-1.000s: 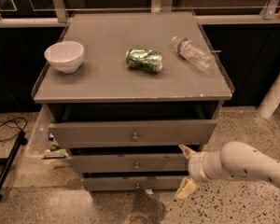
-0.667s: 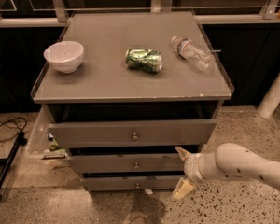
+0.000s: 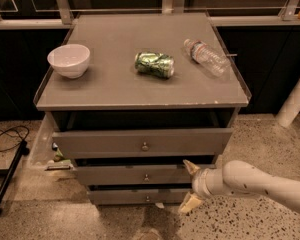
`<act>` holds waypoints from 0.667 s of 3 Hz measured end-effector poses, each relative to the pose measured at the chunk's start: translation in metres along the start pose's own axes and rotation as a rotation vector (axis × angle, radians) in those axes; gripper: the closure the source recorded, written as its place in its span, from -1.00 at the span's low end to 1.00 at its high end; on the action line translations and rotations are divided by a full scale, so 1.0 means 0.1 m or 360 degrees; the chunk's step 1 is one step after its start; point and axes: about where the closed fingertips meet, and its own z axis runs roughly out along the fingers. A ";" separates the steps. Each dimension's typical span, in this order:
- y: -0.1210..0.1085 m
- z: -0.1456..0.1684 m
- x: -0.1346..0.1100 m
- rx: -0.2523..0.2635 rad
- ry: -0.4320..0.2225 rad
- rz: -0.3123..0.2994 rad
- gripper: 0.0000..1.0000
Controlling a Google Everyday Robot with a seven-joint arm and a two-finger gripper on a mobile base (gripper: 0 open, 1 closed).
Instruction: Open middle drawer
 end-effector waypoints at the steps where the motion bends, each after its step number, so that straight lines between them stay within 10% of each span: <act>1: -0.04 0.18 0.08 0.0035 -0.0024 -0.0013 -1.00; 2: -0.15 0.35 0.14 0.0072 -0.0045 -0.0037 -1.00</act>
Offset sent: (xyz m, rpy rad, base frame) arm 0.0453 0.0031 -0.0454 0.0215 -0.0974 -0.0103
